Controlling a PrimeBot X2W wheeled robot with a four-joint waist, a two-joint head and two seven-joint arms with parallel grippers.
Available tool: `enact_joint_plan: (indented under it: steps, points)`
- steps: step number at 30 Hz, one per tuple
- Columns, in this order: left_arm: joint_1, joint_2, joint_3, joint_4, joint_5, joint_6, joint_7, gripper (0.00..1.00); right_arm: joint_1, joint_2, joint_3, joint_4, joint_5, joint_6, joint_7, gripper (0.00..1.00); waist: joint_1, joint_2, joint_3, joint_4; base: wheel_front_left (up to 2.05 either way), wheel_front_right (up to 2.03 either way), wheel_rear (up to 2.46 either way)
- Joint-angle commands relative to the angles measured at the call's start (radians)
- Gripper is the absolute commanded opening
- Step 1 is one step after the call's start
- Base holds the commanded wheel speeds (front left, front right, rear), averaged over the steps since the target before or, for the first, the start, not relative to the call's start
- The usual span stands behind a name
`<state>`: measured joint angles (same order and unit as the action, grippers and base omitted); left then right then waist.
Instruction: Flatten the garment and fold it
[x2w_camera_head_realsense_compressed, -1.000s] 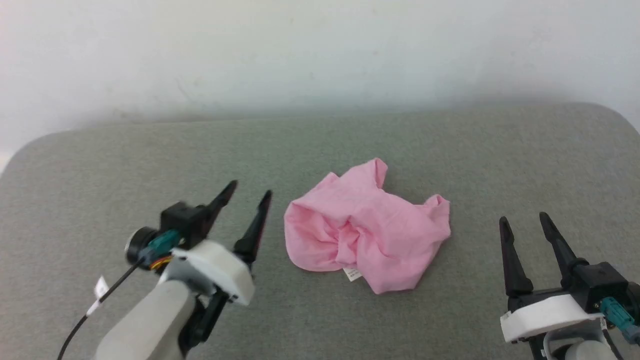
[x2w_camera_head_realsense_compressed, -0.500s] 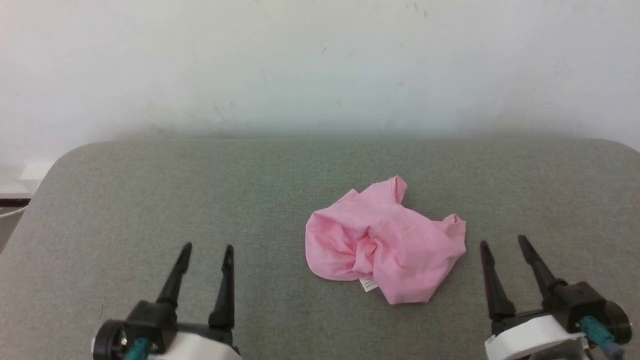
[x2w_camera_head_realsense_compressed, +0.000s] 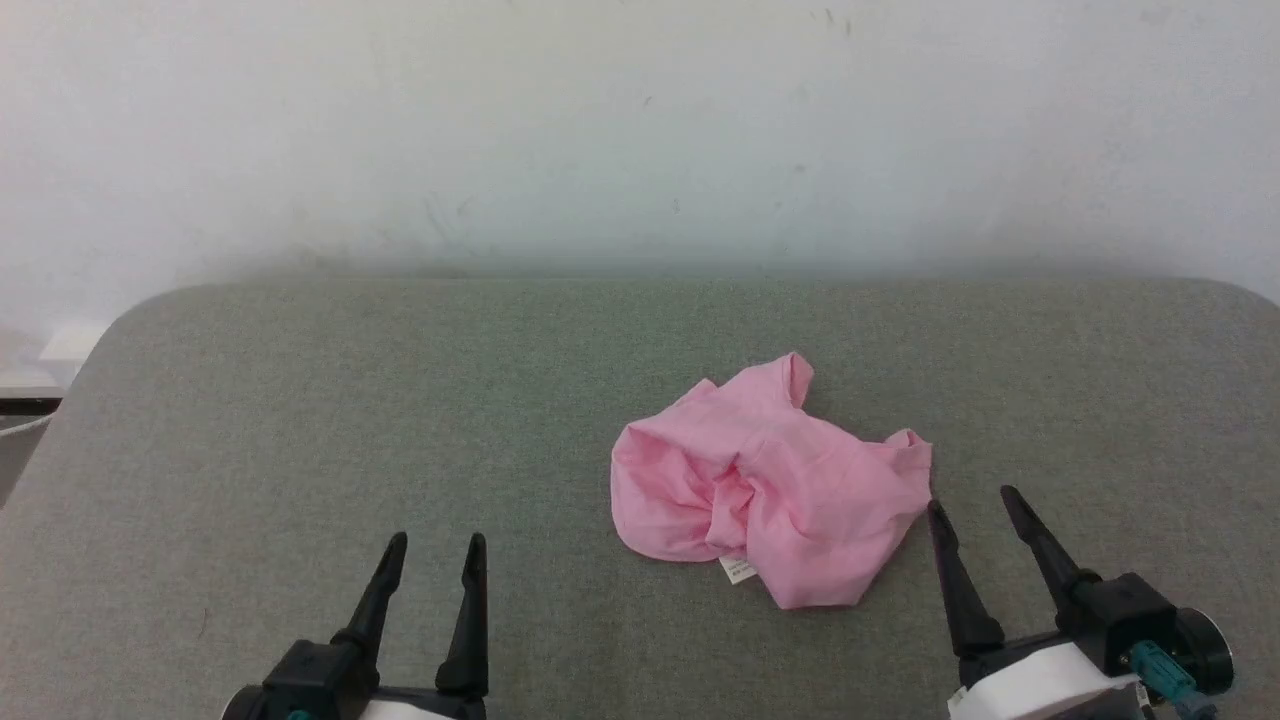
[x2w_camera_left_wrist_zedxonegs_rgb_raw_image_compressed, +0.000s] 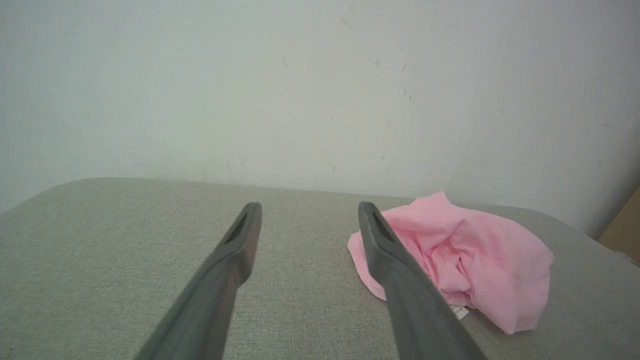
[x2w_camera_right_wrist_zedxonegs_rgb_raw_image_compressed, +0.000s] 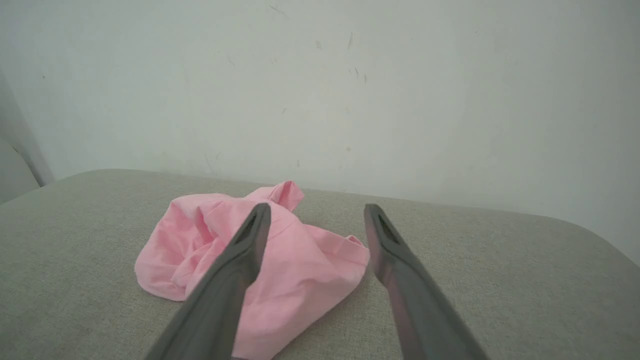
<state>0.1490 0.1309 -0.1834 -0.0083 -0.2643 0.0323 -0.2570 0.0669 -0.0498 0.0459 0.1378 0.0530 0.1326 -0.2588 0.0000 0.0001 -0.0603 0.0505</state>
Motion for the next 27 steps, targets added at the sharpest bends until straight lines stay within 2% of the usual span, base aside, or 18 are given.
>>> enact_joint_plan:
  steps: [1,5,9,12,18,20,23,27]
  points:
    - [-0.003,-0.010,0.013,0.006,0.018,-0.016,-0.005,1.00,0.005,0.000,0.000,-0.001,0.004,-0.002,-0.003,1.00,0.0000,-0.0001,0.005,0.006,0.00,0.00,0.00]
    - [-0.018,-0.030,0.027,0.014,0.052,-0.050,-0.005,1.00,-0.004,-0.008,0.031,-0.004,-0.011,-0.002,0.023,1.00,0.0000,-0.0001,0.028,0.030,0.00,0.00,0.00]
    - [-0.034,-0.048,0.029,0.025,0.075,-0.076,-0.005,1.00,-0.054,-0.064,0.087,-0.015,0.029,-0.002,0.128,1.00,0.0000,-0.0001,0.066,0.065,0.00,0.00,0.00]
    - [-0.053,-0.060,0.027,0.035,0.086,-0.089,-0.005,1.00,-0.113,-0.128,0.149,-0.024,0.109,-0.002,0.279,1.00,0.0000,-0.0001,0.100,0.096,0.00,0.00,0.00]
    - [-0.094,-0.076,0.005,0.050,0.093,-0.104,-0.005,1.00,-0.279,-0.258,0.226,-0.024,0.277,-0.002,0.650,1.00,0.0000,-0.0001,0.160,0.170,0.00,0.00,0.00]
    - [-0.108,-0.078,-0.005,0.046,0.088,-0.109,-0.005,1.00,-0.335,-0.303,0.251,-0.016,0.302,-0.002,0.756,1.00,0.0000,-0.0001,0.176,0.197,0.00,0.00,0.00]
    - [-0.118,-0.080,-0.017,0.039,0.069,-0.112,-0.005,1.00,-0.398,-0.345,0.279,0.005,0.329,-0.002,0.868,1.00,0.0000,-0.0001,0.189,0.231,0.00,0.00,0.00]
    - [-0.123,-0.080,-0.038,0.036,0.052,-0.102,-0.005,1.00,-0.452,-0.371,0.309,0.055,0.321,-0.002,0.936,1.00,0.0000,-0.0001,0.197,0.263,0.00,0.00,0.00]
